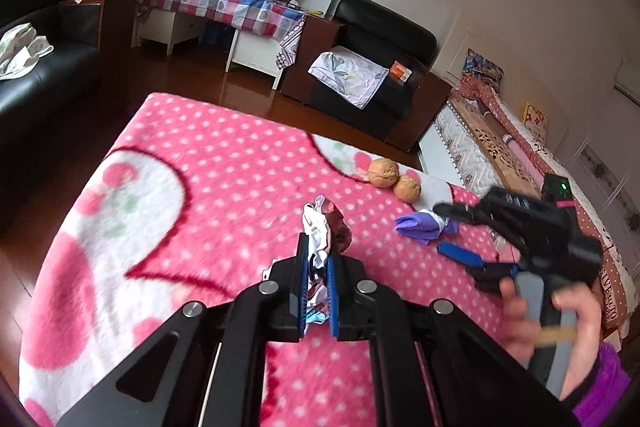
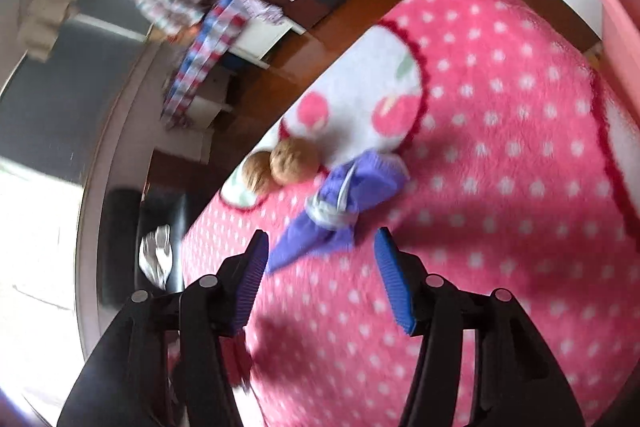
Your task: Collect trash
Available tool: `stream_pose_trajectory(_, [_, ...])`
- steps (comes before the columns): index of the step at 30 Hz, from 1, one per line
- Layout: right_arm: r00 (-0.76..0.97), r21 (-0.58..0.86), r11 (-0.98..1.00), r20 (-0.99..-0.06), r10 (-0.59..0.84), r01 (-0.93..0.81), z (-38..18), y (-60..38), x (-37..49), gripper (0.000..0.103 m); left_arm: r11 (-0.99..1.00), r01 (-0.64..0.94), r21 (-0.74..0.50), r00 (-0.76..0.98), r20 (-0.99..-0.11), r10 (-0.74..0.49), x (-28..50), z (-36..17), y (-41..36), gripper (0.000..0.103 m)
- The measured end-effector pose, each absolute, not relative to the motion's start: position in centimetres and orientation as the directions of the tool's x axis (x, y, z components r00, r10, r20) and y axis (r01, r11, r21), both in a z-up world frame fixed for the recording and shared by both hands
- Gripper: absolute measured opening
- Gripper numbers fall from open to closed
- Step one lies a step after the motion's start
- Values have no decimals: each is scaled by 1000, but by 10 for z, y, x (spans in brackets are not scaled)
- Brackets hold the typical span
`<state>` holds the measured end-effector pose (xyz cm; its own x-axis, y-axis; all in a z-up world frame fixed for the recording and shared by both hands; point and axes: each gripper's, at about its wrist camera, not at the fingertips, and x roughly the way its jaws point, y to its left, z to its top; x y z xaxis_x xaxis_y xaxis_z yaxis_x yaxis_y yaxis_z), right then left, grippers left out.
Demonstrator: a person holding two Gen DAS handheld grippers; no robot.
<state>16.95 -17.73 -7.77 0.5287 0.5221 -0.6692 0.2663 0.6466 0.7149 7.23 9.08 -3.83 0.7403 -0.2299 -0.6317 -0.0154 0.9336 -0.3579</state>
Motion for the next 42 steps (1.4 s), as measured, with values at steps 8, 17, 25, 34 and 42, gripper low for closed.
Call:
stream_pose_trajectory(8, [550, 629, 718, -728, 408, 299, -78, -153, 180, 56, 921, -12, -389, 726, -637, -260, 64, -45, 104, 7])
stream_pose_trajectory(17, [526, 558, 814, -747, 406, 163, -65, -154, 171, 31, 923, 52, -382, 704, -641, -305, 75, -40, 95, 7])
stream_pose_trajectory(25, [540, 362, 932, -784, 307, -5, -24, -159, 112, 31, 912, 143, -385, 683, -629, -373, 88, -28, 77, 7])
stream_pose_trajectory(34, [465, 155, 978, -862, 204, -141, -11, -160, 51, 31, 907, 207, -367, 636, -654, -410, 88, -26, 46, 7])
stream_pose_trajectory(42, [399, 72, 962, -900, 176, -263, -16, -151, 26, 31, 909, 229, -349, 626, -662, -412, 80, -21, 24, 7])
